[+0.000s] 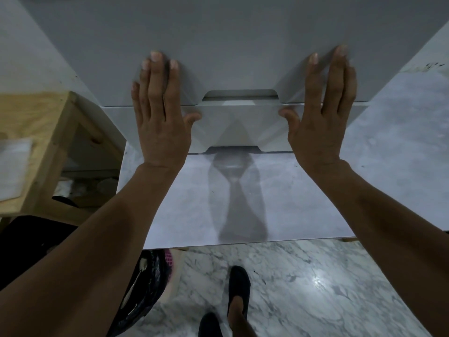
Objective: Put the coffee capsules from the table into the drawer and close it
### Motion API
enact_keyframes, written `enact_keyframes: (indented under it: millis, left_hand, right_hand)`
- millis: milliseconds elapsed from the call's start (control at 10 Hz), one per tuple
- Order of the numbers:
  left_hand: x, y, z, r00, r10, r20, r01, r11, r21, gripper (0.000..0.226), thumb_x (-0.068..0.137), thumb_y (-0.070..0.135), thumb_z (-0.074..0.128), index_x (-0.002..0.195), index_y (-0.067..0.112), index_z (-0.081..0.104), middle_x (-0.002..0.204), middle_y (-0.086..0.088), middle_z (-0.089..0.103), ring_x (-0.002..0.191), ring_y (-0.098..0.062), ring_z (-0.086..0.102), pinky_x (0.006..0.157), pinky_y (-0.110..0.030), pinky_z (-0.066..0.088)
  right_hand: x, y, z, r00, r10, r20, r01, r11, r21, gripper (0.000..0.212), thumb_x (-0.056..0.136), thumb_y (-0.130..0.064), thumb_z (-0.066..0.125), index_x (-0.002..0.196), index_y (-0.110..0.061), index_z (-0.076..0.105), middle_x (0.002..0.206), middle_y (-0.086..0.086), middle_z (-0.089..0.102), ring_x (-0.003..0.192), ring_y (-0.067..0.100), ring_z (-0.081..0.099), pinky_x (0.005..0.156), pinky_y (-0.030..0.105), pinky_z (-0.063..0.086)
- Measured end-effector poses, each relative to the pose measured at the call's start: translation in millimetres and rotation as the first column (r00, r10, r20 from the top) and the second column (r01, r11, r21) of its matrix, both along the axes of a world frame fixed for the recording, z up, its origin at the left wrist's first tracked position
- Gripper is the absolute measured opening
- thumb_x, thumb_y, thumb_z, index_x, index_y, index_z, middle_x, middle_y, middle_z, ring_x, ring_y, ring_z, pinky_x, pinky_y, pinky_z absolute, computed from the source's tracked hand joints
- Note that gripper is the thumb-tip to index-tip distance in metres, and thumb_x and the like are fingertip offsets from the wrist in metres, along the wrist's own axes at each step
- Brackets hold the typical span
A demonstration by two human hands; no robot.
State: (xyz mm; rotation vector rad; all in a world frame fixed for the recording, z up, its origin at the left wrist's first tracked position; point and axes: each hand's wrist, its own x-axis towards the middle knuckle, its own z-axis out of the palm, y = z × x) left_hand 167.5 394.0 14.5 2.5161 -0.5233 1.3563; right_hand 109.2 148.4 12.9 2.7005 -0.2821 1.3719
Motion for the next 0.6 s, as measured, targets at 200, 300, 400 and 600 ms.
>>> enact_keyframes:
  millis: [200, 300, 400, 600]
  left_hand:
    - [-3, -1, 2, 0.999, 0.033, -0.017, -0.033, 0.999, 0.016, 0.085, 0.079, 0.051, 0.066, 0.137, 0.000, 0.030, 0.139, -0.029, 0.041, 0.132, -0.037, 0.030, 0.112, -0.048, 0.028]
    - [-8, 0, 6, 0.996, 0.042, -0.075, -0.038, 0.998, 0.050, 0.087, 0.077, 0.048, 0.068, 0.139, 0.001, 0.028, 0.143, -0.027, 0.038, 0.135, -0.038, 0.030, 0.114, -0.047, 0.026]
    - [-18, 5, 13, 0.982, 0.024, -0.185, -0.006, 0.995, 0.096, 0.088, 0.079, 0.044, 0.067, 0.144, 0.003, 0.022, 0.149, -0.024, 0.027, 0.140, -0.038, 0.023, 0.116, -0.048, 0.023]
    - [-53, 12, 41, 0.916, -0.002, -0.401, 0.051, 0.992, 0.111, 0.090, 0.084, 0.042, 0.064, 0.149, 0.009, 0.010, 0.157, -0.015, 0.010, 0.145, -0.032, 0.007, 0.117, -0.050, 0.016]
  right_hand:
    - [0, -2, -1, 1.000, 0.006, 0.022, -0.006, 1.000, -0.016, 0.087, 0.079, -0.055, 0.065, 0.144, -0.013, 0.025, 0.145, 0.025, 0.038, 0.136, 0.036, 0.025, 0.109, 0.053, 0.034]
    - [-3, -2, 2, 0.999, 0.000, -0.036, 0.000, 1.000, -0.006, 0.090, 0.077, -0.054, 0.066, 0.146, -0.015, 0.023, 0.148, 0.024, 0.034, 0.138, 0.035, 0.023, 0.110, 0.053, 0.033]
    - [-10, -1, 7, 0.996, -0.007, -0.091, 0.007, 1.000, -0.003, 0.091, 0.077, -0.050, 0.066, 0.148, -0.016, 0.020, 0.151, 0.022, 0.030, 0.140, 0.036, 0.024, 0.111, 0.051, 0.032]
    - [-41, 10, 37, 0.952, 0.112, -0.286, -0.079, 0.989, 0.123, 0.089, 0.083, -0.044, 0.065, 0.151, -0.018, 0.014, 0.158, 0.017, 0.014, 0.144, 0.037, 0.017, 0.114, 0.055, 0.025]
